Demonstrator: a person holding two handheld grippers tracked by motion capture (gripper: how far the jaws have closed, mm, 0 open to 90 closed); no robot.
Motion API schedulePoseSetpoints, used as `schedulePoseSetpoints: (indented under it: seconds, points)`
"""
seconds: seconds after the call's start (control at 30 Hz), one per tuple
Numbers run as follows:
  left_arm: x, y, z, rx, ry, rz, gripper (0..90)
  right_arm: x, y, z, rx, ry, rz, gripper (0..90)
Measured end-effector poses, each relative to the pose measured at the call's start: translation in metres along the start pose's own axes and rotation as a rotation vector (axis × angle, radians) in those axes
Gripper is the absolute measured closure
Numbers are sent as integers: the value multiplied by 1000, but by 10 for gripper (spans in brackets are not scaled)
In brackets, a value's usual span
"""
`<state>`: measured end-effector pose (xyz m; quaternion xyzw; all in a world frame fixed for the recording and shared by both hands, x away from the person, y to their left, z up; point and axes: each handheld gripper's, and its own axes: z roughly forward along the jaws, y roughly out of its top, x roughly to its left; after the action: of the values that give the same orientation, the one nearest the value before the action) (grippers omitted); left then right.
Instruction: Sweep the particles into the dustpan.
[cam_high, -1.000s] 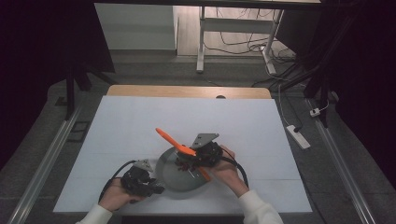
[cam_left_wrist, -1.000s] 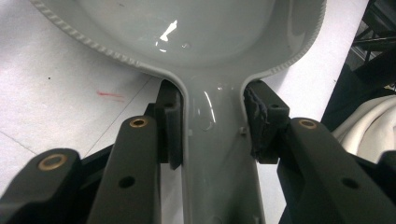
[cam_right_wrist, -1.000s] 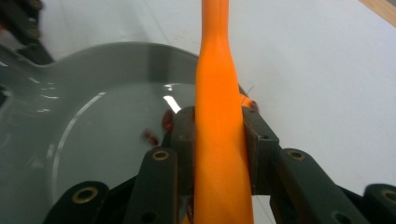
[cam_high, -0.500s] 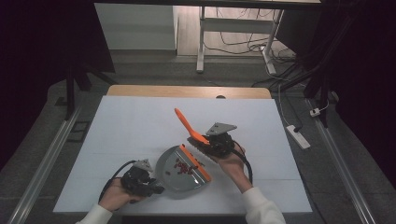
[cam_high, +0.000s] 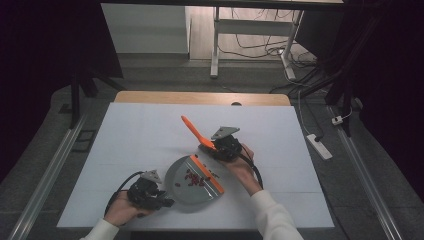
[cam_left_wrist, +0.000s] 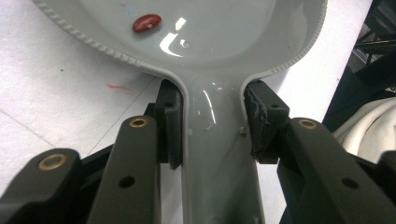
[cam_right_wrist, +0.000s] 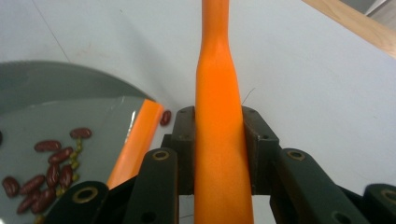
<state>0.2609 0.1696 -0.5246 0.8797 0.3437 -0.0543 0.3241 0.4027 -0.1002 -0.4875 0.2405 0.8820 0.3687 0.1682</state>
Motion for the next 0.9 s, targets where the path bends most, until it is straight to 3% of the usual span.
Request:
schedulePoseSetpoints:
  seconds: [0.33,0.53,0.7,0.8,0.9]
  points:
    - [0,-1,0,0,-1,-2,617,12,6,5,29,57,-88,699]
    - [1,-1,0,0,-2,-1,617,22,2,-3,27,107,-101,699]
    - [0,-1,0,-1,1,0,617,34,2,-15,-7,165,-111,699]
    - [0,-1,0,-2,1,0,617,35,2,-26,-51,157,-100,699]
    - [0,-1,0,0,2,2,618,25,1,-39,-95,108,-54,699]
